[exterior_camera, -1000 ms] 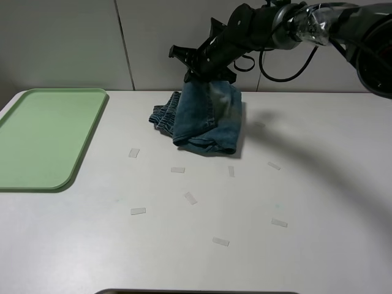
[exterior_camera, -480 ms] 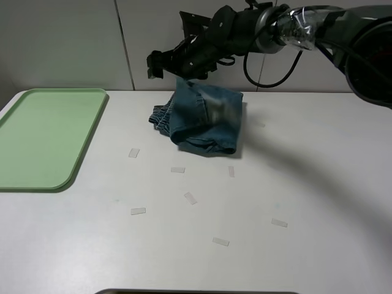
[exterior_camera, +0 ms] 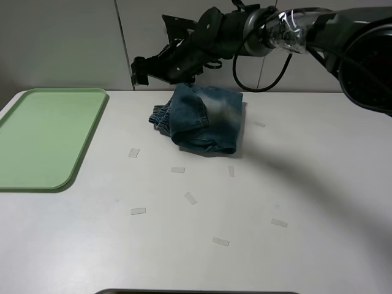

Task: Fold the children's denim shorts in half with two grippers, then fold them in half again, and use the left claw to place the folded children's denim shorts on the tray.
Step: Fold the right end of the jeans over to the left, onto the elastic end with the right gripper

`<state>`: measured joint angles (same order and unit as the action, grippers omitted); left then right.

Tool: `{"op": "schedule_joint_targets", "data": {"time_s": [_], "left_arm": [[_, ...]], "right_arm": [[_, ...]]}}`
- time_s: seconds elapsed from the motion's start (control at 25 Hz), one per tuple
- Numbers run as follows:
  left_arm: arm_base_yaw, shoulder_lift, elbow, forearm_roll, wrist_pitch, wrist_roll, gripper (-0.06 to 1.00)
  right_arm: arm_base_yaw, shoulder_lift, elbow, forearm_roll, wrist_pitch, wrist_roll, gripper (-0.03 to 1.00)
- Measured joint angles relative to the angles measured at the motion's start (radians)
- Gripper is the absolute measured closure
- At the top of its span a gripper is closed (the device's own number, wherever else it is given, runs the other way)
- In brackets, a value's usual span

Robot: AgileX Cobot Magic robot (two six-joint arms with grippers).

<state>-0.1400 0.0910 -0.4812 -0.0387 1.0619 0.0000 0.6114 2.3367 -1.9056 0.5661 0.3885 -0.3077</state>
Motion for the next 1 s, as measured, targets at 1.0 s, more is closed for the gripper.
{"op": "schedule_joint_targets", "data": {"time_s": [1.0], "left_arm": [[0.000,0.000,0.000,0.000,0.000,0.000,0.18]], "right_arm": [[-0.140,0.073,0.039,-0.214,0.128,0.285,0.27]]}}
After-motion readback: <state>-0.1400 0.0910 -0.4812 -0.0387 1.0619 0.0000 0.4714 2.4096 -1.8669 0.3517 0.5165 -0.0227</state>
